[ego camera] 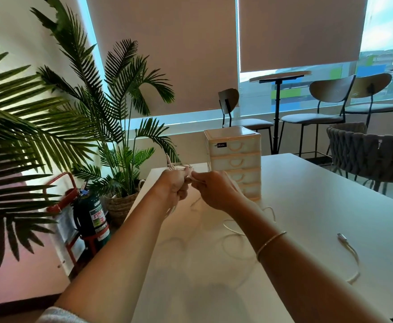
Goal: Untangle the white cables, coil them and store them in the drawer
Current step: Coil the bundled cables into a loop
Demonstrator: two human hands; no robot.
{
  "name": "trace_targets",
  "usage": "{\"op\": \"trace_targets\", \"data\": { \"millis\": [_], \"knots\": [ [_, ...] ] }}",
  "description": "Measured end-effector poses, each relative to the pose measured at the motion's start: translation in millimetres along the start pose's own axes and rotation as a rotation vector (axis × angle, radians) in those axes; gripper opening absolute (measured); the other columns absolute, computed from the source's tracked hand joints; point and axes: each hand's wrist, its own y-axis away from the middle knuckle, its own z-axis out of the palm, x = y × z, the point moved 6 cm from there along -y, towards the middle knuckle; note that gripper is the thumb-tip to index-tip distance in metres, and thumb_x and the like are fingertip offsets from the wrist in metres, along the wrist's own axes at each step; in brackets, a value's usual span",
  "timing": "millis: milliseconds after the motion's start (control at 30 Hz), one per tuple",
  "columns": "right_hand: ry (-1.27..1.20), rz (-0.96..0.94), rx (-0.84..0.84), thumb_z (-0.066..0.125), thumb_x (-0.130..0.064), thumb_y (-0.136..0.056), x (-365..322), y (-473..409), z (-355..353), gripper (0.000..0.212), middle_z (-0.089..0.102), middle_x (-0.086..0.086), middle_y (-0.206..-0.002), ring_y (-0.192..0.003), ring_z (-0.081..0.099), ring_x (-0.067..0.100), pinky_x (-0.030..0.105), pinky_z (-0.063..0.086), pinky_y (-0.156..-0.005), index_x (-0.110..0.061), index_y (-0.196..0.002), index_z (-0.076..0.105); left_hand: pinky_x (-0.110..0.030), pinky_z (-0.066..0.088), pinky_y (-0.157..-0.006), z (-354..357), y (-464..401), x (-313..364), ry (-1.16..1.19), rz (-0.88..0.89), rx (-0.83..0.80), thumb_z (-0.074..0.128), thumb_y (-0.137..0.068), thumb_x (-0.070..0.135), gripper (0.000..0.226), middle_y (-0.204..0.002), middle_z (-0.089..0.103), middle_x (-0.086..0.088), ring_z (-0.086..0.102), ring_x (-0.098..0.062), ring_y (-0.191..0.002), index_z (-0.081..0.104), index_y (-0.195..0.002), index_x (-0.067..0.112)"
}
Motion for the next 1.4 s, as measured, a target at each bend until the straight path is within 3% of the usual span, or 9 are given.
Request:
{"op": "trace_targets", "data": {
  "millis": [167, 400, 533, 700, 900, 1000, 1167, 1267, 1400],
  "knots": [
    [0.162, -0.059, -0.144, 0.04, -0.029, -0.098, 0, 0, 7, 0.038, 0.065, 0.012, -0.107, -0.091, 0.06, 0.024, 0.024, 0.036, -0.067, -0.019, -0.134, 0.047, -0.013, 0.023, -0.033, 1, -7, -2, -0.131, 0.046, 0.138, 0.057, -0.091, 0.017, 0.014, -0.058, 0.043, -0.003, 0.03, -0.009, -0.042, 0.055, -0.082, 0.007],
    [-0.561, 0.255, -0.224, 0.058, -0.02, -0.088, 58, 17, -11, 0.015, 0.061, -0.002, -0.066, -0.046, 0.04, 0.005, 0.014, 0.035, -0.043, -0.012, -0.092, 0.07, -0.015, 0.026, -0.035, -17, -8, 11, -0.2, 0.153, 0.282, 0.052, -0.093, 0.014, 0.021, -0.057, 0.053, -0.002, 0.04, -0.005, -0.028, 0.061, -0.1, -0.004],
    [-0.5, 0.372, -0.152, 0.064, -0.022, -0.084, 95, 31, -32, 0.011, 0.058, -0.003, -0.061, -0.044, 0.039, 0.003, 0.012, 0.034, -0.043, -0.015, -0.08, 0.071, -0.022, 0.032, -0.04, -36, -12, 13, -0.204, 0.134, 0.38, 0.051, -0.093, 0.013, 0.016, -0.063, 0.056, -0.006, 0.045, -0.011, -0.042, 0.06, -0.088, 0.001],
    [-0.315, 0.407, -0.192, 0.067, -0.019, -0.083, 125, 42, -49, 0.009, 0.062, -0.004, -0.066, -0.052, 0.049, 0.0, 0.008, 0.037, -0.048, -0.012, -0.085, 0.072, -0.021, 0.033, -0.033, -51, -19, 14, -0.324, 0.196, 0.442, 0.051, -0.093, 0.014, 0.029, -0.099, 0.065, -0.017, 0.044, -0.012, -0.053, 0.056, -0.116, -0.003],
    [-0.172, 0.468, 0.035, 0.058, -0.019, -0.09, 143, 35, -62, 0.017, 0.065, 0.002, -0.078, -0.066, 0.056, 0.01, 0.016, 0.042, -0.058, -0.008, -0.097, 0.068, -0.027, 0.041, -0.047, -48, -13, 20, -0.513, 0.192, 0.412, 0.055, -0.092, 0.029, 0.036, -0.093, 0.067, -0.015, 0.052, -0.018, -0.055, 0.058, -0.108, -0.002],
    [-0.085, 0.493, 0.117, 0.054, -0.019, -0.091, 142, 31, -70, 0.022, 0.067, 0.012, -0.098, -0.088, 0.061, 0.022, 0.03, 0.05, -0.076, -0.005, -0.102, 0.067, -0.022, 0.029, -0.04, -50, -9, 25, -0.581, 0.182, 0.393, 0.051, -0.093, 0.037, 0.045, -0.086, 0.068, -0.012, 0.037, -0.011, -0.042, 0.057, -0.108, -0.006],
    [-0.122, 0.384, 0.075, 0.058, -0.019, -0.089, 110, 22, -61, 0.018, 0.063, 0.005, -0.09, -0.08, 0.055, 0.014, 0.025, 0.043, -0.07, -0.008, -0.098, 0.068, -0.016, 0.024, -0.029, -31, 1, 35, -0.499, 0.224, 0.282, 0.05, -0.094, 0.034, 0.045, -0.081, 0.067, -0.003, 0.027, -0.003, -0.022, 0.051, -0.125, 0.001],
    [-0.195, 0.267, 0.018, 0.059, -0.019, -0.089, 78, 10, -46, 0.016, 0.059, -0.005, -0.082, -0.08, 0.055, 0.011, 0.024, 0.044, -0.074, -0.01, -0.096, 0.069, -0.028, 0.04, -0.045, -5, 8, 37, -0.454, 0.278, 0.138, 0.052, -0.093, 0.033, 0.033, -0.093, 0.071, -0.005, 0.029, -0.007, -0.038, 0.056, -0.112, 0.006],
    [-0.216, 0.156, -0.021, 0.058, -0.023, -0.089, 44, -7, -34, 0.016, 0.052, -0.014, -0.069, -0.068, 0.051, 0.005, 0.018, 0.043, -0.063, -0.011, -0.093, 0.069, -0.022, 0.031, -0.047, 23, 19, 35, -0.468, 0.361, -0.009, 0.048, -0.095, 0.034, 0.037, -0.081, 0.063, 0.0, 0.033, -0.007, -0.048, 0.052, -0.114, 0.003]
  ]
}}
